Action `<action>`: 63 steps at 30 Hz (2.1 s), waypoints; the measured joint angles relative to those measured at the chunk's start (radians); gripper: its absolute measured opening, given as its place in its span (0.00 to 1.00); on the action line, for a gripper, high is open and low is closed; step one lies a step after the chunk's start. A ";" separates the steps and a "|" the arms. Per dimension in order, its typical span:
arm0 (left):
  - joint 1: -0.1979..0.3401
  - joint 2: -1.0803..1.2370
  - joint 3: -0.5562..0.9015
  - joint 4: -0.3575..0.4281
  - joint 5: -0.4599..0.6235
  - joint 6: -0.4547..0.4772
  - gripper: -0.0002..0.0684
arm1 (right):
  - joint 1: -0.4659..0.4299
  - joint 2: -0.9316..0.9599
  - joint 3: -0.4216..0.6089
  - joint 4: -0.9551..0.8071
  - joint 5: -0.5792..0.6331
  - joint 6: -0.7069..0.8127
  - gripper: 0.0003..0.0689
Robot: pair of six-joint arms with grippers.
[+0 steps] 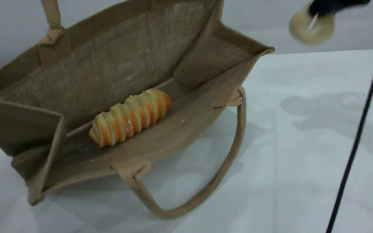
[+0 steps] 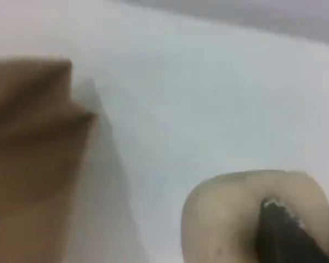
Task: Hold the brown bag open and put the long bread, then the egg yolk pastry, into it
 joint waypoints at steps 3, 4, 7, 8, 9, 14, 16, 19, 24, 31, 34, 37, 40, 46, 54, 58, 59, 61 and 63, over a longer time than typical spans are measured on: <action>0.000 0.000 0.000 -0.001 0.000 0.000 0.14 | 0.009 -0.085 -0.001 0.034 0.102 0.000 0.05; 0.000 0.000 0.000 -0.001 0.000 0.000 0.14 | 0.020 -0.112 0.000 0.061 0.142 -0.001 0.05; 0.000 0.000 0.000 -0.002 0.000 0.000 0.14 | 0.061 -0.164 0.002 0.111 0.247 -0.004 0.04; 0.000 0.000 0.000 -0.002 0.000 0.000 0.14 | 0.082 -0.169 0.002 0.119 0.280 -0.004 0.04; 0.000 0.000 0.000 -0.002 0.000 0.000 0.14 | 0.105 -0.168 0.002 0.120 0.306 -0.005 0.04; 0.000 0.000 0.000 -0.002 0.000 0.000 0.14 | 0.244 -0.132 0.003 0.124 0.319 0.005 0.04; 0.000 0.000 0.000 -0.002 0.000 0.000 0.14 | 0.319 -0.107 0.003 0.143 0.279 0.005 0.04; 0.000 0.000 0.000 -0.003 0.000 0.000 0.14 | 0.411 -0.064 0.003 0.164 0.205 0.005 0.04; 0.000 0.000 0.000 -0.003 0.000 0.000 0.14 | 0.530 0.017 0.003 0.226 0.062 -0.017 0.05; 0.000 0.000 0.000 -0.003 0.000 0.001 0.14 | 0.571 0.054 0.003 0.239 -0.025 -0.035 0.25; 0.000 0.000 0.000 -0.003 0.000 0.008 0.14 | 0.571 0.054 0.003 0.239 -0.041 -0.038 0.47; 0.000 0.000 0.000 -0.003 0.001 0.012 0.14 | 0.570 0.048 0.003 0.239 -0.043 -0.045 0.66; 0.000 0.000 0.000 -0.003 0.001 0.023 0.14 | 0.563 0.021 0.003 0.230 -0.010 -0.045 0.76; 0.010 -0.021 0.000 0.006 0.001 0.033 0.14 | 0.529 -0.095 0.003 0.130 0.011 -0.003 0.79; 0.106 -0.061 -0.010 0.004 -0.019 0.036 0.14 | 0.412 -0.228 0.003 0.020 0.094 0.095 0.76; 0.112 -0.072 -0.021 -0.004 -0.041 0.036 0.14 | 0.384 -0.226 0.003 0.010 0.147 0.104 0.73; 0.112 -0.072 -0.023 -0.004 -0.049 0.036 0.14 | 0.384 -0.226 0.003 0.008 0.155 0.104 0.72; 0.111 -0.070 -0.023 -0.009 -0.051 0.034 0.14 | 0.384 -0.226 0.003 -0.003 0.163 0.104 0.71; 0.110 -0.065 -0.022 -0.042 -0.051 0.034 0.14 | 0.384 -0.226 0.003 -0.004 0.162 0.104 0.69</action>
